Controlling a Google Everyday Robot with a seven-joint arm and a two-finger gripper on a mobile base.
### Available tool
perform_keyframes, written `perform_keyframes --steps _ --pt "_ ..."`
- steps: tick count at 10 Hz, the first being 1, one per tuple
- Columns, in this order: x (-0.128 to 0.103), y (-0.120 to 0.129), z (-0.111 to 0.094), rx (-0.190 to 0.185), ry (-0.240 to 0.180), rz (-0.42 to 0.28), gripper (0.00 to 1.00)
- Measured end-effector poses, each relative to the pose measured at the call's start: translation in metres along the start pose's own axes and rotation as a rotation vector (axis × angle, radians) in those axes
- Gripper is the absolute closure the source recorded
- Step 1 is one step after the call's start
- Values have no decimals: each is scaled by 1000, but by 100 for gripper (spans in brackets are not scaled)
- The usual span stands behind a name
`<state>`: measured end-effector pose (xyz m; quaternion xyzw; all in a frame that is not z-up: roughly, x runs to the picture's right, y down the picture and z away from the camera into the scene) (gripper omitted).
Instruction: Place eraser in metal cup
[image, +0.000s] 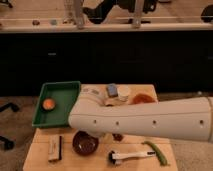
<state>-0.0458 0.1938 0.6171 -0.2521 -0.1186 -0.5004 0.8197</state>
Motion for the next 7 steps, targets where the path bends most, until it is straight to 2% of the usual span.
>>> perform_keyframes --steps 2,3,7 --pt "-19 -23 7 1 -11 -85 20" --pt "-32 -38 16 0 -18 -159 20" --pt "-55 -67 31 -16 -23 -266 20"
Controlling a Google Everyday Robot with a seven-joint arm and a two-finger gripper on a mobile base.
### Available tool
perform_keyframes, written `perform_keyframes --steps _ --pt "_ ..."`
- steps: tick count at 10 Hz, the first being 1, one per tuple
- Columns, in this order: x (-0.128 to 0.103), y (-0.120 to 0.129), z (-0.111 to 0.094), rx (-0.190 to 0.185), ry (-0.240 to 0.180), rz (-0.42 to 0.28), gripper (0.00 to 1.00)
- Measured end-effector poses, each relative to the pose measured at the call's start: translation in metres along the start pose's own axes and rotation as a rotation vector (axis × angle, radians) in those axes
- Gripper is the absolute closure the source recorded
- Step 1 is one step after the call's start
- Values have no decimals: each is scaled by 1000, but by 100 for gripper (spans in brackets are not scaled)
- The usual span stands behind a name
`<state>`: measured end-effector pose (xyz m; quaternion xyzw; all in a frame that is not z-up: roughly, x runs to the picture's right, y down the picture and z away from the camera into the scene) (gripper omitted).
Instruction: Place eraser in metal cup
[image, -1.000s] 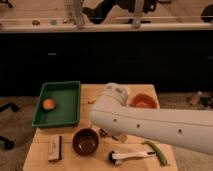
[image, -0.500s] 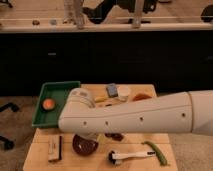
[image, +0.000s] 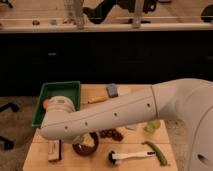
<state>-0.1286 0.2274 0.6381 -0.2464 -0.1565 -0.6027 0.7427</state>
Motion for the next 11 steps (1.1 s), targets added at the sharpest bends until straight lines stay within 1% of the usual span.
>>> perform_keyframes --steps 4,7,11 --pt "-18 -46 -1 -8 9 -56 20" --pt "-29 -69 0 -10 5 -91 20" --pt "-29 -70 1 -10 5 -91 20"
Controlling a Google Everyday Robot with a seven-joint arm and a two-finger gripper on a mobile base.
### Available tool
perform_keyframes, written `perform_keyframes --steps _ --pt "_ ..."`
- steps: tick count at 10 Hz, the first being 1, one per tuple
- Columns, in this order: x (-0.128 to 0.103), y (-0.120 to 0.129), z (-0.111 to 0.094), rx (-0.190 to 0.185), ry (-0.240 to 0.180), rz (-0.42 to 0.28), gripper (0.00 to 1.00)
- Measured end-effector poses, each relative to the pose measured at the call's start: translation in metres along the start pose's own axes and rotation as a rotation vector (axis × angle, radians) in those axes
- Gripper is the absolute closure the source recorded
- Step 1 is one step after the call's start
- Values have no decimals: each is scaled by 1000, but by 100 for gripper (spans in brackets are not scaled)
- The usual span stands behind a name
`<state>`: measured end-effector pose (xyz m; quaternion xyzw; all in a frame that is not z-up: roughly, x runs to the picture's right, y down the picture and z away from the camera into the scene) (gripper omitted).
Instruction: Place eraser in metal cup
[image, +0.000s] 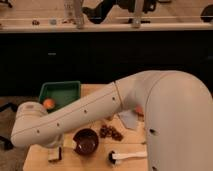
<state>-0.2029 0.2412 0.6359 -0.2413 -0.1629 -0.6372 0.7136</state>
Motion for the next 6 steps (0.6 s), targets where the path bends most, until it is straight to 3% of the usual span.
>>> perform_keyframes --steps 4,6 --pt "3 -1 7 2 -3 -22 20" --pt "4 -23 15 16 -15 -76 20"
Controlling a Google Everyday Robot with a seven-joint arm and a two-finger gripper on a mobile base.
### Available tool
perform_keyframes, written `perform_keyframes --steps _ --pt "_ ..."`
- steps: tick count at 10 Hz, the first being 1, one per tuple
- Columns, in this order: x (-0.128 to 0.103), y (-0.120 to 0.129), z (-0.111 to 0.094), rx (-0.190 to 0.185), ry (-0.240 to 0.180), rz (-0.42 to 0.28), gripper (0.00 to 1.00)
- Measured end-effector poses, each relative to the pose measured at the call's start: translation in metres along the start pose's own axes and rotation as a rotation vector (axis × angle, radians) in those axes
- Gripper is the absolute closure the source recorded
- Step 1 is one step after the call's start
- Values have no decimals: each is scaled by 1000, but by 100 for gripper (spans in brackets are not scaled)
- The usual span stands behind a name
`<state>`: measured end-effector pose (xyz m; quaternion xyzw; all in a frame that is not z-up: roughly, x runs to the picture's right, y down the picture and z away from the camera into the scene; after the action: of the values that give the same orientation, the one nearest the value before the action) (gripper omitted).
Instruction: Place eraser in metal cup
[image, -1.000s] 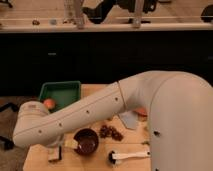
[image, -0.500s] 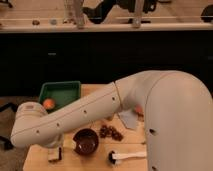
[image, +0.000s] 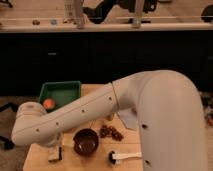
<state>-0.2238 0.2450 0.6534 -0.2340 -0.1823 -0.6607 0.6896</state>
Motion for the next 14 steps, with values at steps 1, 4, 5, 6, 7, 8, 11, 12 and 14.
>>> perform_keyframes --steps 1,4,5,6,7,8,11,12,14 --pt "1 -8 2 2 -4 -19 20" --pt "1 -35 9 8 -27 -88 20" --pt "0 -43 13 12 -36 -115 20" --pt "0 -49 19 18 -48 -147 20" --pt "0 -53 27 24 -59 -174 20" --pt "-2 -57 32 31 -70 -193 20" --pt "-2 -64 50 44 -97 -261 20" --pt "-1 -67 56 45 -107 -274 20" --pt "-2 -73 77 28 -121 -285 20"
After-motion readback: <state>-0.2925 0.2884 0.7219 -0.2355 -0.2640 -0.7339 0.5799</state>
